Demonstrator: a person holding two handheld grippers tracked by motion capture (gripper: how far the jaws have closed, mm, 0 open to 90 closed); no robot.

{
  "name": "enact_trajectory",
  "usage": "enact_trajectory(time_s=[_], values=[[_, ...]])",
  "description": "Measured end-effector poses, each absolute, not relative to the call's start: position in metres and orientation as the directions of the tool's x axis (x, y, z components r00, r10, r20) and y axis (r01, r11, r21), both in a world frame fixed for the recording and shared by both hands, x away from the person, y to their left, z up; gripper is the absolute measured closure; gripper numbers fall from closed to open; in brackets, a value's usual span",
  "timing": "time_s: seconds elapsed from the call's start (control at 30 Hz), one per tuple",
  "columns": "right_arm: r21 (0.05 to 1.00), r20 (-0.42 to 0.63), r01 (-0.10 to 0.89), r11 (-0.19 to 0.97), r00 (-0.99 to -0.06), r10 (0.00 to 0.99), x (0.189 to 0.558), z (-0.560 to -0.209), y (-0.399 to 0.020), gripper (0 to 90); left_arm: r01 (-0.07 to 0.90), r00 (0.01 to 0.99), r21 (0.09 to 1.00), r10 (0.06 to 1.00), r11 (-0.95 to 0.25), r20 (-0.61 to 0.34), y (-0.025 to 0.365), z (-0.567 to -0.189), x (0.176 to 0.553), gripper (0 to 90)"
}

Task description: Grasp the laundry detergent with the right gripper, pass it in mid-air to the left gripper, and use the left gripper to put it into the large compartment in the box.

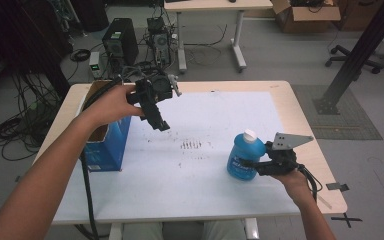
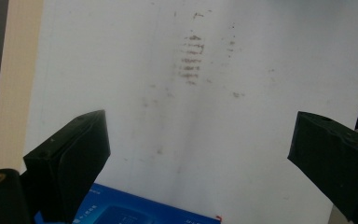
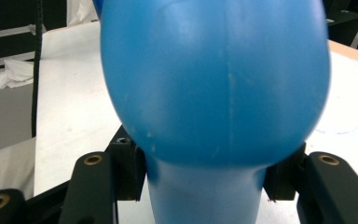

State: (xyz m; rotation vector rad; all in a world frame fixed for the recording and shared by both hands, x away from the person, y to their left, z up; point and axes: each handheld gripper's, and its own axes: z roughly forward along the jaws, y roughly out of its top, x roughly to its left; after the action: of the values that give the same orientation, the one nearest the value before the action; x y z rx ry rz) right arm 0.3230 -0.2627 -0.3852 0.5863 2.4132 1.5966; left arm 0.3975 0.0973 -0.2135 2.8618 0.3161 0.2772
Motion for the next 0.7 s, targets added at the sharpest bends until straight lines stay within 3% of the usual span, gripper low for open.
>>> enact_trajectory(time_s=[0.7], values=[[0.916, 0.03, 0.146, 0.373, -0.954, 0.299, 0.321, -0.333, -0.25, 43.4, 0.17, 0.96, 0.25, 0.217, -0.953, 0.177, 0.095, -0.192, 0.373, 6.2]])
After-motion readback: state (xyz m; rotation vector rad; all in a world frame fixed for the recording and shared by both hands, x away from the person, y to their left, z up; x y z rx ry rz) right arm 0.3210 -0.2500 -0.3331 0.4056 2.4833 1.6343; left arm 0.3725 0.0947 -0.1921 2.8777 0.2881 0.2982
